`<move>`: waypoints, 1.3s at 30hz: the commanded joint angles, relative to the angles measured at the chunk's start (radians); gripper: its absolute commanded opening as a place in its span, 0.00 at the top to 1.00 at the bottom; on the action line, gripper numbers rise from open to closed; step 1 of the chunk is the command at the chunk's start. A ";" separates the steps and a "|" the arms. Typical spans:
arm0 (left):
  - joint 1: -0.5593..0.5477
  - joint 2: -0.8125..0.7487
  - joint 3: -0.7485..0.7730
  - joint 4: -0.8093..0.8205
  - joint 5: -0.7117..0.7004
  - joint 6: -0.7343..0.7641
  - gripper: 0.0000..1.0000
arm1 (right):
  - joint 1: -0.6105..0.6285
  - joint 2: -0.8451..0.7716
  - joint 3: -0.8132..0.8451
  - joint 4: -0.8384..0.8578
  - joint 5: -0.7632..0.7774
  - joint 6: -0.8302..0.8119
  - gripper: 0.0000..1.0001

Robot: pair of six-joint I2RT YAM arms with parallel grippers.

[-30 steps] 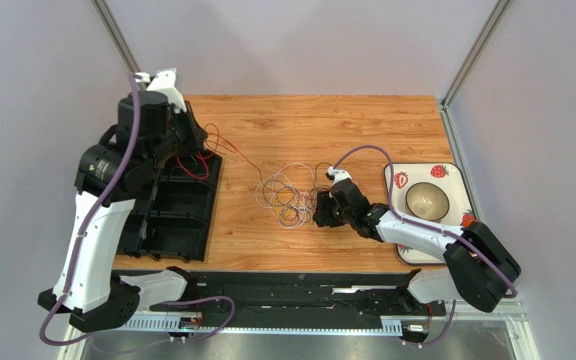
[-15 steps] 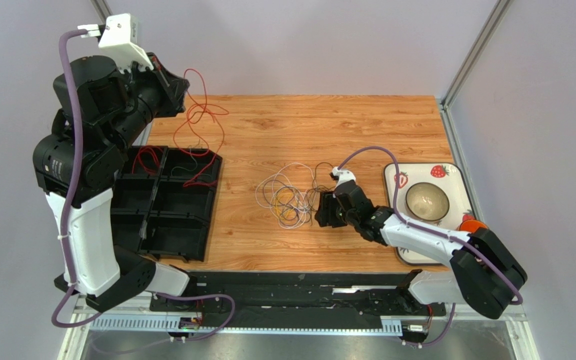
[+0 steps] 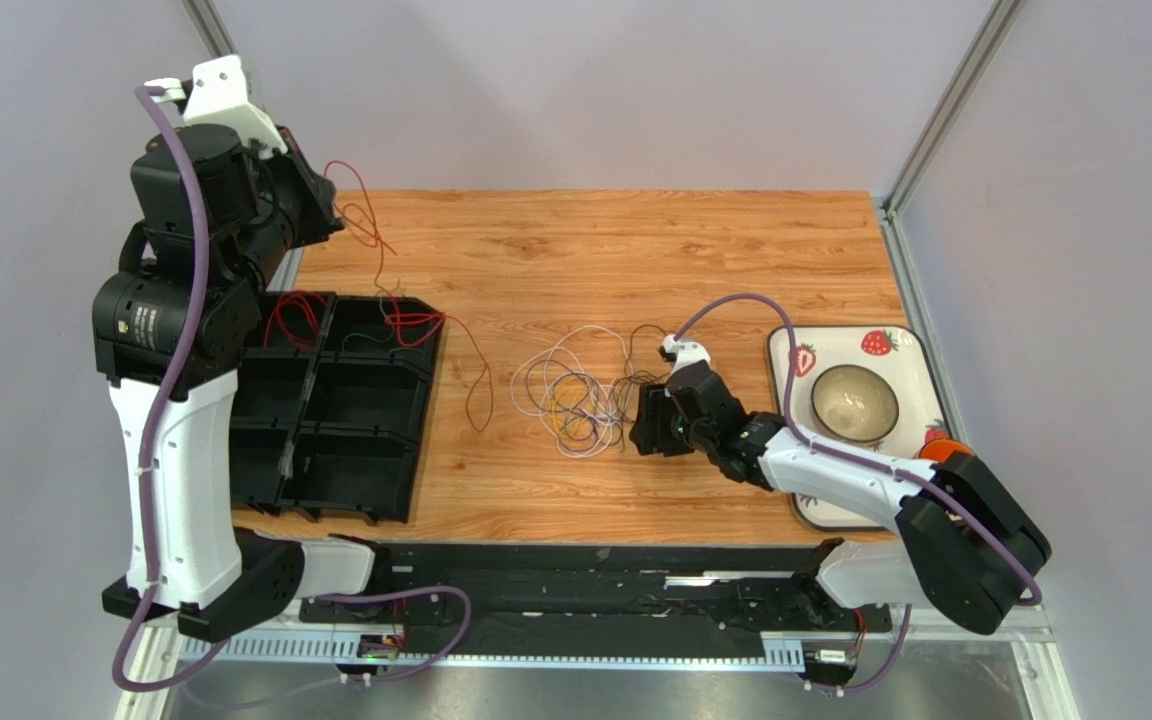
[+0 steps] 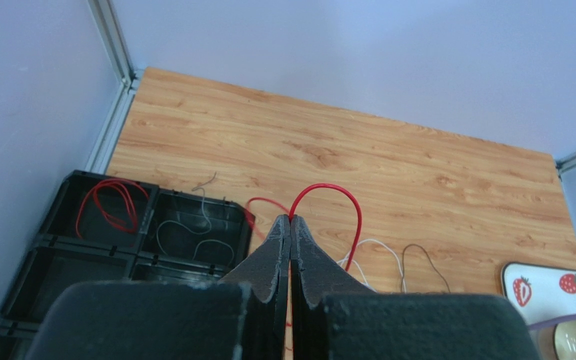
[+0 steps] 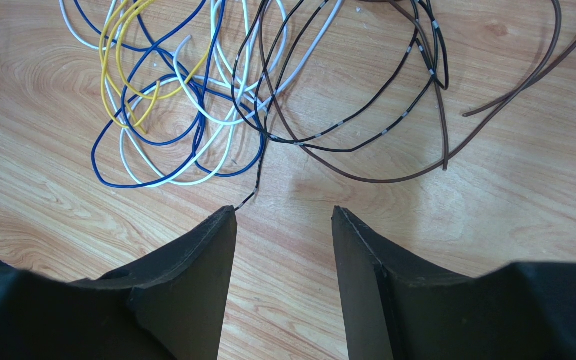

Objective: Untangle the cables

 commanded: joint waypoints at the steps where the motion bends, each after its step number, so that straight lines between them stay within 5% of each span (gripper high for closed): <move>1: 0.038 -0.002 -0.004 0.063 0.010 0.005 1.00 | -0.003 0.001 0.022 0.035 0.017 0.007 0.46; 18: 0.461 0.080 -0.209 0.313 0.091 -0.119 1.00 | -0.001 0.016 0.029 0.039 0.000 0.001 0.47; 26: 0.494 0.113 -0.442 0.459 -0.048 -0.101 1.00 | -0.003 0.039 0.044 0.029 -0.015 -0.007 0.47; 39: 0.634 0.299 -0.483 0.518 0.019 -0.110 1.00 | -0.001 0.099 0.093 -0.013 -0.023 -0.008 0.48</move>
